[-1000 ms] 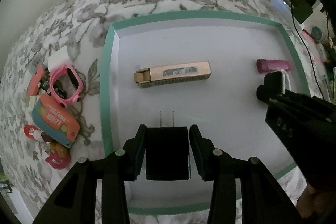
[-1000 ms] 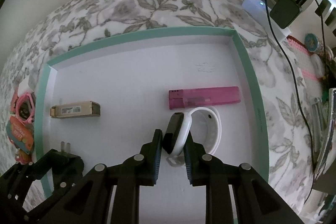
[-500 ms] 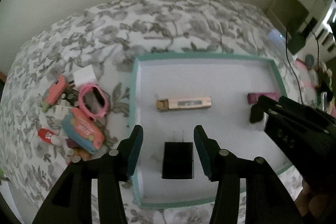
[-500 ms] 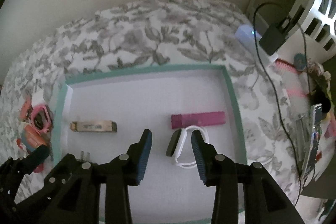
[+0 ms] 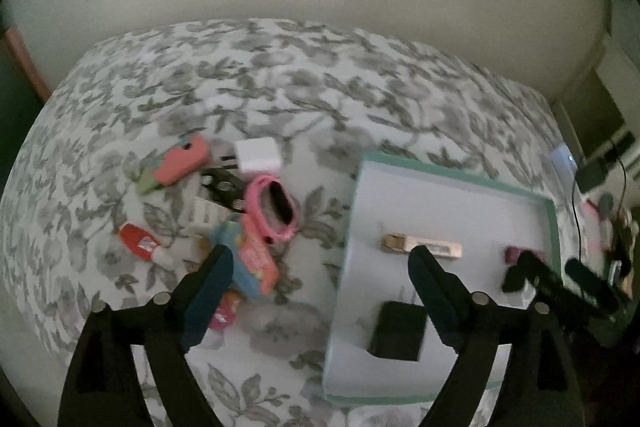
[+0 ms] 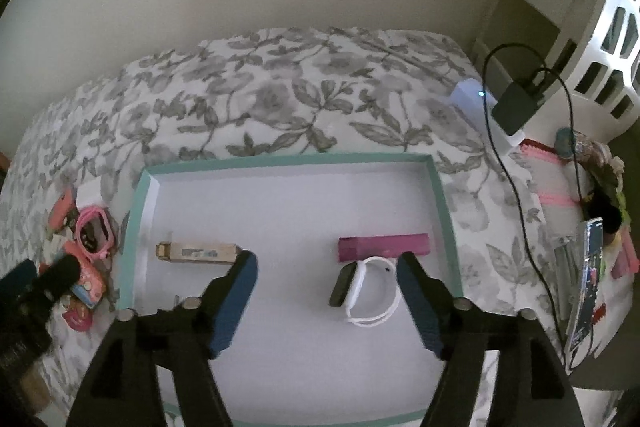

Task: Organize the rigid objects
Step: 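Move both grippers back over the pile of items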

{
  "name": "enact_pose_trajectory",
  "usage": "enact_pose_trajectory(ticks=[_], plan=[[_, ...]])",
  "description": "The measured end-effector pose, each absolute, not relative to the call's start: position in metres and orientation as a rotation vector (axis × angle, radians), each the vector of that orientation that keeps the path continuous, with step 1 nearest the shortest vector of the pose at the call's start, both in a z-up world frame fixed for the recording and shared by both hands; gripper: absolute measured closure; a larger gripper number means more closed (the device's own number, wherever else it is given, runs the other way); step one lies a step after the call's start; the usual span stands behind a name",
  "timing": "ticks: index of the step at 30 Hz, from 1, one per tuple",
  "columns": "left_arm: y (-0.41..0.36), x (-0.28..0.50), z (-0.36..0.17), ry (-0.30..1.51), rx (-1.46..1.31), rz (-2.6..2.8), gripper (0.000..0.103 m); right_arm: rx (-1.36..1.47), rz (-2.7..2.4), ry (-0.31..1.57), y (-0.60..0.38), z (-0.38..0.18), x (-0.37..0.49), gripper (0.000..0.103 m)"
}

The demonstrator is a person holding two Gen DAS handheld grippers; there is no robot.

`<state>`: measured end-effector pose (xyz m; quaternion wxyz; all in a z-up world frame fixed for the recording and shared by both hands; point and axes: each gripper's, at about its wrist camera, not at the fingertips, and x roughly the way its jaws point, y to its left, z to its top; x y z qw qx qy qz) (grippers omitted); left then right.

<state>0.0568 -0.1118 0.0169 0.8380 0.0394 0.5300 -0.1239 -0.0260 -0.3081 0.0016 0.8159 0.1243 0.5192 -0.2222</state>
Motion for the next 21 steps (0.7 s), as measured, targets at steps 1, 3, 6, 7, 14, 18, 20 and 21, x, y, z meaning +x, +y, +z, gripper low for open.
enact_pose_trajectory(ticks=[1, 3, 6, 7, 14, 18, 20, 21], plan=[[-0.107, 0.059, 0.017, 1.116, 0.072, -0.251, 0.011, 0.264, -0.459, 1.105, -0.305, 0.001, -0.025, 0.022], [-0.097, 0.062, 0.017, 1.108, 0.043, -0.229, 0.011, 0.259, -0.44, 1.1, -0.3, 0.0, -0.023, 0.017], [-0.079, 0.069, 0.018, 1.096, -0.003, -0.199, 0.01, 0.244, -0.413, 1.096, -0.29, -0.003, -0.019, 0.01], [-0.073, 0.071, 0.019, 1.09, -0.013, -0.186, 0.01, 0.243, -0.404, 1.096, -0.287, -0.004, -0.018, 0.007], [-0.009, 0.086, 0.027, 1.029, -0.091, -0.033, 0.009, 0.209, -0.336, 1.091, -0.258, -0.009, -0.009, 0.001], [0.029, 0.09, 0.03, 0.997, -0.112, 0.05, 0.009, 0.217, -0.259, 1.09, -0.235, -0.011, -0.003, 0.001], [0.049, 0.091, 0.031, 0.993, -0.125, 0.089, 0.009, 0.223, -0.224, 1.091, -0.224, -0.011, 0.0, 0.001], [0.058, 0.092, 0.031, 0.992, -0.127, 0.109, 0.009, 0.223, -0.206, 1.09, -0.218, -0.012, 0.002, 0.001]])
